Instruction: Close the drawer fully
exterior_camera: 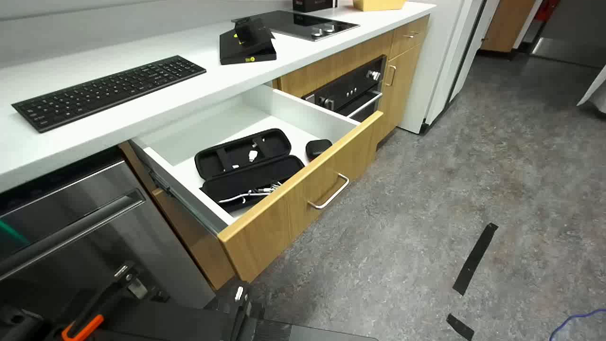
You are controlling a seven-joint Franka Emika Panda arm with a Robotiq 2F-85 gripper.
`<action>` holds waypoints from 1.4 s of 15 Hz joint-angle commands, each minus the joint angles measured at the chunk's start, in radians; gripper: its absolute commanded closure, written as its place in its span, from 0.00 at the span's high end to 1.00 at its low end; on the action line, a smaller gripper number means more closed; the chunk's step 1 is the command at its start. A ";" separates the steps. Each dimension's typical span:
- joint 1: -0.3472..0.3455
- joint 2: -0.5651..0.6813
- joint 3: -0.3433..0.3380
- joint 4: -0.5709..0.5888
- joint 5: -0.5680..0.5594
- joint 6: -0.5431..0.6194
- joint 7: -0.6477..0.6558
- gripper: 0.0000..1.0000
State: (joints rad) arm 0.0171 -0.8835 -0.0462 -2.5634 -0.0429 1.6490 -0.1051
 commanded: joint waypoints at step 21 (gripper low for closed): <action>-0.280 0.678 -0.176 0.042 -0.121 0.598 0.119 1.00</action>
State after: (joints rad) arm -0.2652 -0.2054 -0.2202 -2.5226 -0.1633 2.2494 0.0139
